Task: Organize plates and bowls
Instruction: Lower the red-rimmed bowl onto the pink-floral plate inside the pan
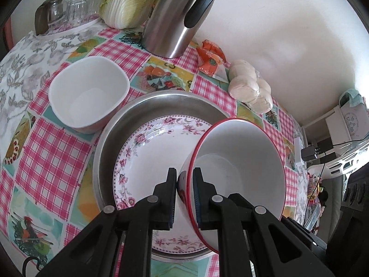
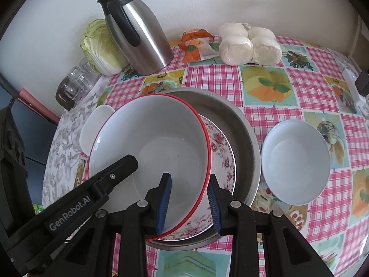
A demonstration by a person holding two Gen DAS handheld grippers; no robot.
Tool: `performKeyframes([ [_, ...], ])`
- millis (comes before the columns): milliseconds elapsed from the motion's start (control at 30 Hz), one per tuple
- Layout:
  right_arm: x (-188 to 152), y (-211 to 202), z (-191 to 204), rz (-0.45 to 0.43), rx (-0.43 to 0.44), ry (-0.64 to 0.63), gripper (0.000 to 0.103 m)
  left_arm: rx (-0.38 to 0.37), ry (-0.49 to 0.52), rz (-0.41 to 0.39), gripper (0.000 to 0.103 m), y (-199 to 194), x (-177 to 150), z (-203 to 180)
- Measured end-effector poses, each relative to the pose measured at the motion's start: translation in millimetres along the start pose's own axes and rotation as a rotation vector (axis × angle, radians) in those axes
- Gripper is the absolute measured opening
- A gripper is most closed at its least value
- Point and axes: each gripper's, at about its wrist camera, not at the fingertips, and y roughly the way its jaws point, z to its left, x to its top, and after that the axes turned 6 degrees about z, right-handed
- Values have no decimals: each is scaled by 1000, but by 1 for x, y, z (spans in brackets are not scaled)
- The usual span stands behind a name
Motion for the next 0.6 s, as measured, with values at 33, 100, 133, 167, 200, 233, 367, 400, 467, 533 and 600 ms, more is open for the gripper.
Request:
performKeyframes([
  [33,0,1,1,2,-1,0,34,3,-2,2,12,1,0,1],
  [100,1,4,1,8,2,1,34,7,-7,5,12,3,1,4],
  [133,1,5,1,10,4,1,34,8,-10,8,12,4,1,5],
  [167,1,7,1,13,5,1,34,11,-14,10,12,6,1,6],
  [200,1,9,1,18,5,0,34,14,-18,13,12,7,1,7],
  [233,1,11,1,21,4,-1,34,16,-21,17,12,9,1,8],
  [367,1,20,4,40,0,-3,34,29,-31,35,12,15,2,14],
  [400,1,23,4,44,0,-4,34,31,-32,38,12,16,1,14],
  [467,2,26,4,51,1,-3,34,34,-35,42,12,18,1,16],
  [533,1,28,4,55,2,-3,34,37,-38,47,12,19,1,17],
  [600,0,30,3,58,4,-1,34,40,-39,50,12,21,2,17],
])
